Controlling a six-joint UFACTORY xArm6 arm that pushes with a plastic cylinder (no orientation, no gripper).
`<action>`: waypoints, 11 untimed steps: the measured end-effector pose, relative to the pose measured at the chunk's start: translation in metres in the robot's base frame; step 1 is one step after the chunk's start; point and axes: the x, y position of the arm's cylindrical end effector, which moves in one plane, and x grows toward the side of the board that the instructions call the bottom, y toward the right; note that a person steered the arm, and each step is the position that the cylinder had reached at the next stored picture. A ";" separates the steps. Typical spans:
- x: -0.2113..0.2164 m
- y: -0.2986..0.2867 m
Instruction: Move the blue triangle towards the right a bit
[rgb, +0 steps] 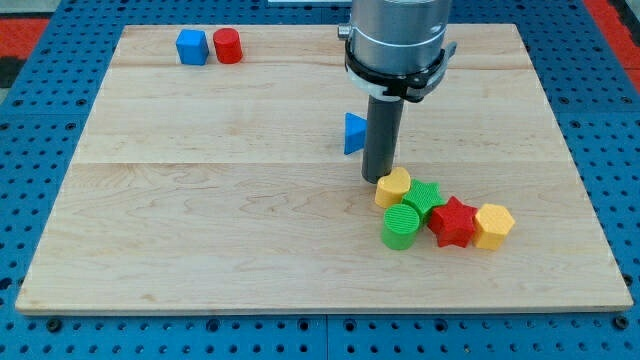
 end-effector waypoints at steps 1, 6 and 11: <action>0.002 0.000; -0.050 -0.082; -0.085 -0.009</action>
